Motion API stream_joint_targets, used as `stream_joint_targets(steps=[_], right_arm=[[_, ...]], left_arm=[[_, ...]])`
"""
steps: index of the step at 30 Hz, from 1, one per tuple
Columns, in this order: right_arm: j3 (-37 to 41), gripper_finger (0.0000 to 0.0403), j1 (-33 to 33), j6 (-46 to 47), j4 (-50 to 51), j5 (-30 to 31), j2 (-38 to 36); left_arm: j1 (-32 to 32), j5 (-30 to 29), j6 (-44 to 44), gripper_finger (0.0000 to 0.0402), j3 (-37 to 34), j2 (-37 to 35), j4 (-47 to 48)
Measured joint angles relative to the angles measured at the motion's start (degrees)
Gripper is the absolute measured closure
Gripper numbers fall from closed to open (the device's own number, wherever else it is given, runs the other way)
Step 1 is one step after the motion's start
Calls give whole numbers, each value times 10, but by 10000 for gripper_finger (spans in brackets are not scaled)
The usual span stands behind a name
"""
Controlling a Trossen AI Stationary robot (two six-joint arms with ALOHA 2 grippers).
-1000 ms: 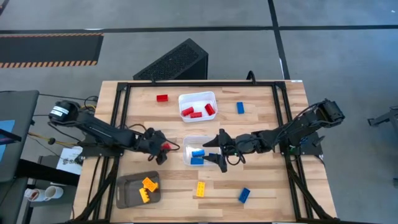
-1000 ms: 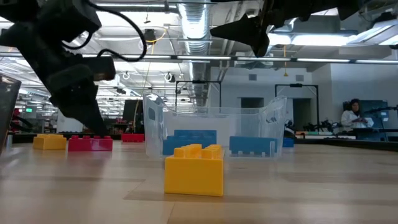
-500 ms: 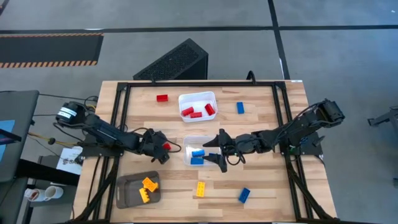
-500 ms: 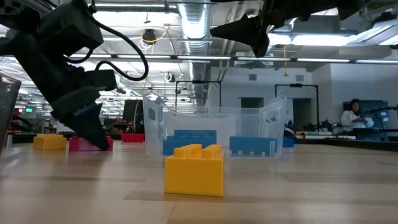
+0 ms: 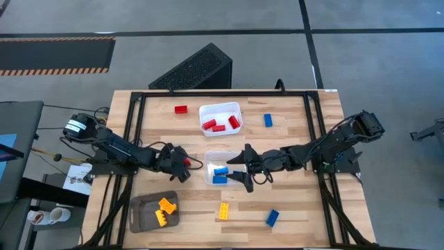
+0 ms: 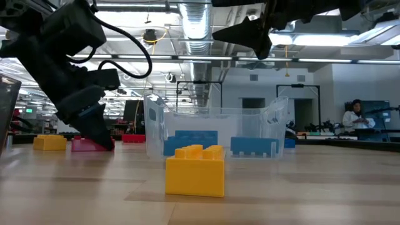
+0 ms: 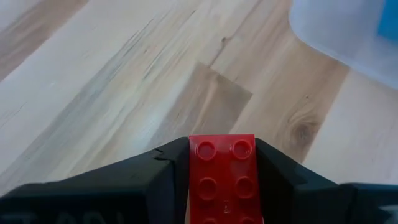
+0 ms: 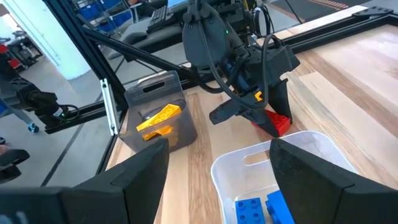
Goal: Sort & place blocks by color
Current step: Put the red game piece into the white bin
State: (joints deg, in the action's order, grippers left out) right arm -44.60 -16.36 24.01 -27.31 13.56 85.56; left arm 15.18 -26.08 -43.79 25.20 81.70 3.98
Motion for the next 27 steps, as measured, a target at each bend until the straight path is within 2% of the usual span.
stream_joint_targets(steps=[9, 14, 18, 20, 27], right_arm=[[0, 101, 0, -5, 6, 13, 0], [0, 101, 0, -5, 16, 16, 0], [0, 101, 0, -5, 17, 19, 0], [0, 101, 0, -6, 17, 19, 0], [0, 101, 5, -7, 16, 20, 0]], left_arm=[[0, 1, 66, 297, 0, 0, -82], [-1, 1, 118, 271, 0, 0, -153], [-15, 24, 150, 283, 0, -2, -198], [-24, 29, 161, 294, 0, -12, -203], [-77, 36, 222, 294, 0, -79, -233]])
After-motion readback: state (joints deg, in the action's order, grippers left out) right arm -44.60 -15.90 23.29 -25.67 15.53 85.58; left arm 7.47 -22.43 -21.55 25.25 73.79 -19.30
